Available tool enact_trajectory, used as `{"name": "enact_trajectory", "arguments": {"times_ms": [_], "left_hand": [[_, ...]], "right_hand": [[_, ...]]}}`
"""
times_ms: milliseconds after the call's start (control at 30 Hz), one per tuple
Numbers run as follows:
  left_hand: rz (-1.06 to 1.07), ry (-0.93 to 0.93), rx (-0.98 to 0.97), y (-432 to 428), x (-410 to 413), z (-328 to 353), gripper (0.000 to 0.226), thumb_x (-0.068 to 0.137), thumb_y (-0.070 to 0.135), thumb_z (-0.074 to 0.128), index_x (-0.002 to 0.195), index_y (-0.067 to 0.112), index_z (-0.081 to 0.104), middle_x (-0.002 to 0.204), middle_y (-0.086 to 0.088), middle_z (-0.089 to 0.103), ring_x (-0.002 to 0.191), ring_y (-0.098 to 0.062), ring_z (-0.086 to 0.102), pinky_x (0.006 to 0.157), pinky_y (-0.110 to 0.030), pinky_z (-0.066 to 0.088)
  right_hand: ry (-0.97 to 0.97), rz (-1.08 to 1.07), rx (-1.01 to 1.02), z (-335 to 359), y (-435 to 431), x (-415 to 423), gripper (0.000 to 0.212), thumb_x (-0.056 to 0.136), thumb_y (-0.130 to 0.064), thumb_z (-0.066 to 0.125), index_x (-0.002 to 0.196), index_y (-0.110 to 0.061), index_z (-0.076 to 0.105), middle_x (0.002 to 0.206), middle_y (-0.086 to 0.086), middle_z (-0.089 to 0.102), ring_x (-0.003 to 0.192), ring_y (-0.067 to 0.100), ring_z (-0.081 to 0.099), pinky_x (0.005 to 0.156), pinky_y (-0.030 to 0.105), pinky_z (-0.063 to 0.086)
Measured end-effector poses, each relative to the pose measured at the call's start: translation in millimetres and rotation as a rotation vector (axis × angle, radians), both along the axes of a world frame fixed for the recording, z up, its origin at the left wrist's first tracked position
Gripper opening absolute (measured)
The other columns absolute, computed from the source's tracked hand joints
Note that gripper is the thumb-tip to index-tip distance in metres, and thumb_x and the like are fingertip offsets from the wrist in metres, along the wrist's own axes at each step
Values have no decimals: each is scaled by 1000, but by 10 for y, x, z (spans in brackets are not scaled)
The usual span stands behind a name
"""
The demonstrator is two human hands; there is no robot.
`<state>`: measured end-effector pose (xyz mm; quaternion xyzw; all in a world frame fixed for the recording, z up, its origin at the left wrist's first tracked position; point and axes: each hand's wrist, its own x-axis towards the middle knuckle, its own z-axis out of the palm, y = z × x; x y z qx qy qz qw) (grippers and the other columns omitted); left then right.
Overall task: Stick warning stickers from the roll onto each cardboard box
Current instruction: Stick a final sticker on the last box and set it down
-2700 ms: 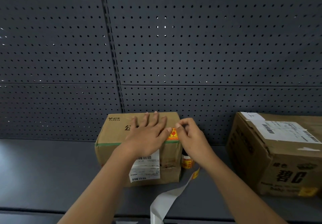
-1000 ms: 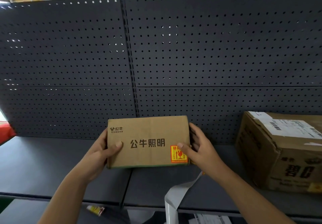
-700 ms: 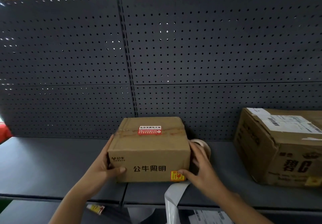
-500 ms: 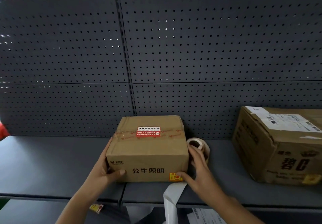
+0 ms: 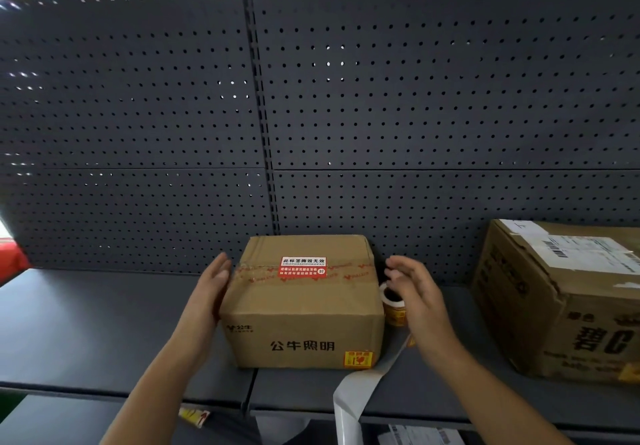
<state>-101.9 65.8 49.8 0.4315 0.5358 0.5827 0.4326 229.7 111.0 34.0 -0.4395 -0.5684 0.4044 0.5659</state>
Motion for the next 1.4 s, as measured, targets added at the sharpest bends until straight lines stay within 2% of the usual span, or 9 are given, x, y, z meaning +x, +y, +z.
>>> {"name": "enact_trajectory", "arguments": {"times_ms": [67,200,300,367,567,700,933,1167,1400], "left_hand": [[41,111,-29,130,-9,31,56,101,48,58,154,40,43,152,18,48,138,-8,46,116,-35,35],[60,110,-197,373,-18,86,56,98,35,64,151,34,47,143,5,56,123,-18,58,96,-34,48],[-6,-25,-346,416,-34,90,61,93,36,71,149,25,50,128,-11,68,109,-31,69,87,-42,57],[-78,-105,-402,361,-32,94,50,92,38,71,137,20,59,119,-18,74,101,-34,71,79,-41,57],[-115,-275,-406,291,11,-11,53,88,45,72,127,10,66,112,-22,76,98,-38,70,87,-45,54],[-105,-308,-405,287,43,-42,54,88,45,71,128,9,67,117,-25,75,105,-41,69,106,-53,47],[-74,-326,-405,279,58,-36,56,89,48,71,129,9,67,118,-25,74,122,-48,63,115,-57,43],[-54,-344,-363,198,157,123,41,91,39,70,119,10,68,97,-22,78,88,-38,70,79,-43,54],[-45,-335,-354,117,87,303,46,90,38,71,125,9,66,102,-22,78,83,-35,72,75,-41,56]], "right_hand": [[6,-31,-68,86,138,-93,22,107,-30,53,128,-29,61,122,-9,65,104,16,65,85,22,56],[-20,-36,-219,146,278,-302,32,95,-62,54,126,-54,53,136,-16,60,123,12,59,108,43,49],[6,6,-302,157,244,-416,37,106,-41,54,142,-36,47,131,-11,60,104,-1,58,80,15,51],[14,31,-329,131,186,-456,41,106,-35,55,145,-33,47,126,-11,61,99,-5,56,67,11,46],[145,2,-472,-9,149,-465,65,97,-34,64,157,-32,40,135,-2,62,117,19,63,93,40,57],[284,5,-524,23,140,-494,52,96,-21,67,146,-27,54,121,3,73,105,23,72,72,33,58],[259,26,-519,65,64,-492,32,96,-25,63,127,-32,71,110,1,79,105,26,73,80,40,59],[304,51,-512,100,36,-524,26,99,-23,58,116,-27,76,109,10,79,105,33,73,82,43,59],[322,62,-490,226,11,-580,20,98,-23,62,110,-23,78,103,13,79,98,34,73,79,43,59]]}}
